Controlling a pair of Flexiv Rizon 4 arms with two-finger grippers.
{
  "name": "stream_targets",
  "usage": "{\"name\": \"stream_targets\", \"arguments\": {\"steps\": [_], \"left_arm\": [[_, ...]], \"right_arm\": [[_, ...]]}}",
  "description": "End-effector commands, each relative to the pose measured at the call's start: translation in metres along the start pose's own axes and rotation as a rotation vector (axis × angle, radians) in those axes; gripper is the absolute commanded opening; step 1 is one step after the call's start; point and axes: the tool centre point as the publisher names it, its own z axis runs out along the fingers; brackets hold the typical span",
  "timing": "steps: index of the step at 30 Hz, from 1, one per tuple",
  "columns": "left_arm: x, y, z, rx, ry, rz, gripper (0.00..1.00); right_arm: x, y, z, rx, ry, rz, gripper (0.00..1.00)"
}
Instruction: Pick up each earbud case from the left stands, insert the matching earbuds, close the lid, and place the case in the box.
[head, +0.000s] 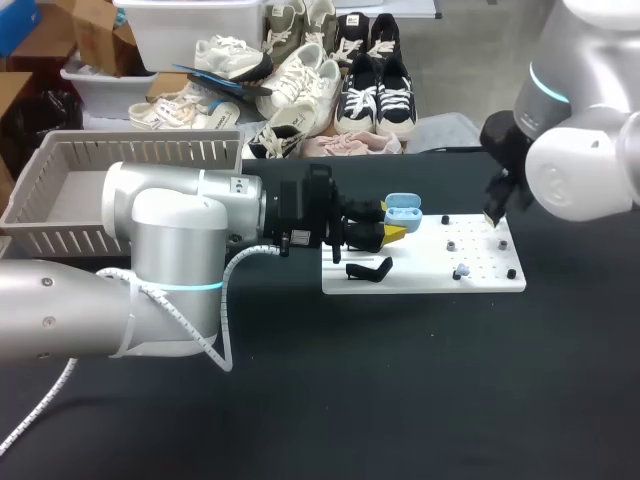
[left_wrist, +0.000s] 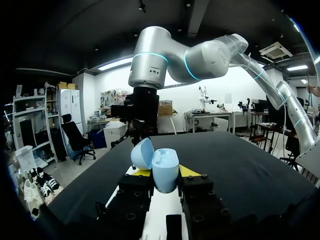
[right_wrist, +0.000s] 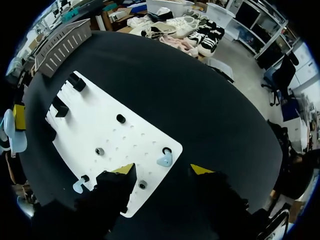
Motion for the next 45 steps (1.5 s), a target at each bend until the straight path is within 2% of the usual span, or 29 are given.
{"name": "stream_targets", "arguments": {"steps": [1,45], "left_arm": [[0.001,0.000,0.000,-0.001,-0.003,0.001,0.00],[0.001,0.000,0.000,-0.001,-0.003,0.001,0.00]], "right_arm": [[-0.003,0.000,0.002,0.009,0.017,-0.002,0.51],[-0.005,0.001,0.015,0.003,0.028,0.061,0.41]]}}
